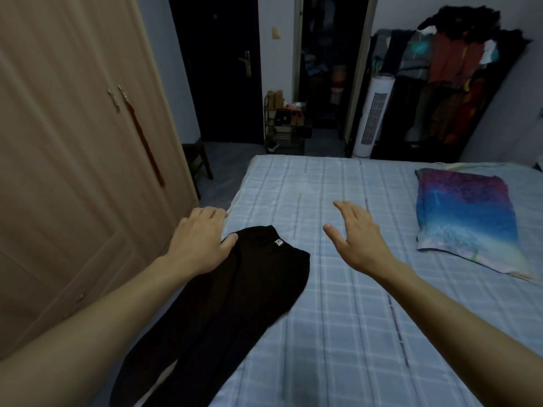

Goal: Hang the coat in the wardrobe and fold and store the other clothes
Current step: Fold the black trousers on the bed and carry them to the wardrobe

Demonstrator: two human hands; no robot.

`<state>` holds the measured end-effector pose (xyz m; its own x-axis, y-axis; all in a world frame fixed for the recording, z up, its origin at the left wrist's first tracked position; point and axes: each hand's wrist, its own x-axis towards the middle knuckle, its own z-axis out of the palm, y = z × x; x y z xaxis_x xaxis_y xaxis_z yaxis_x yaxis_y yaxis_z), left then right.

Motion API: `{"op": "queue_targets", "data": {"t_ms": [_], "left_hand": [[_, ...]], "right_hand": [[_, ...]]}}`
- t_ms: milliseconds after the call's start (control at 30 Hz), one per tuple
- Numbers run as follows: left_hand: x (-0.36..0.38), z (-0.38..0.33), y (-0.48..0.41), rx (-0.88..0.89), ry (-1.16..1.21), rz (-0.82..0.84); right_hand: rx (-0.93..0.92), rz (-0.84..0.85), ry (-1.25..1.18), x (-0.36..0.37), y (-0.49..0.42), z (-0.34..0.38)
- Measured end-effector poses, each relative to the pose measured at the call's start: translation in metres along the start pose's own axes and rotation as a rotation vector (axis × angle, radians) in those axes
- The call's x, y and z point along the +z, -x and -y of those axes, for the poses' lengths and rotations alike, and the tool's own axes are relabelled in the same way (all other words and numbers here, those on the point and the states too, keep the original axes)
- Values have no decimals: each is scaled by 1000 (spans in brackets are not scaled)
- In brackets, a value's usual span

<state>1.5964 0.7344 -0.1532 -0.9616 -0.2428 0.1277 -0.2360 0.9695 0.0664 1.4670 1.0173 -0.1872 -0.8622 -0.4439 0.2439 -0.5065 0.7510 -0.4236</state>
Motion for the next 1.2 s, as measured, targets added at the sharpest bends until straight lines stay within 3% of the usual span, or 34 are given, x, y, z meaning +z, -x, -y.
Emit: {"op": "queue_targets", "data": {"t_ms": [500,833,1200], "left_hand": [[128,61,-141,19,108,167],[235,58,-251,23,176,249],[390,54,-339,-29,192,437]], "right_hand": [[133,144,9,132,-124,-29],[177,236,-31,239,-216,-87],[320,357,-76,369,-243,-172]]}}
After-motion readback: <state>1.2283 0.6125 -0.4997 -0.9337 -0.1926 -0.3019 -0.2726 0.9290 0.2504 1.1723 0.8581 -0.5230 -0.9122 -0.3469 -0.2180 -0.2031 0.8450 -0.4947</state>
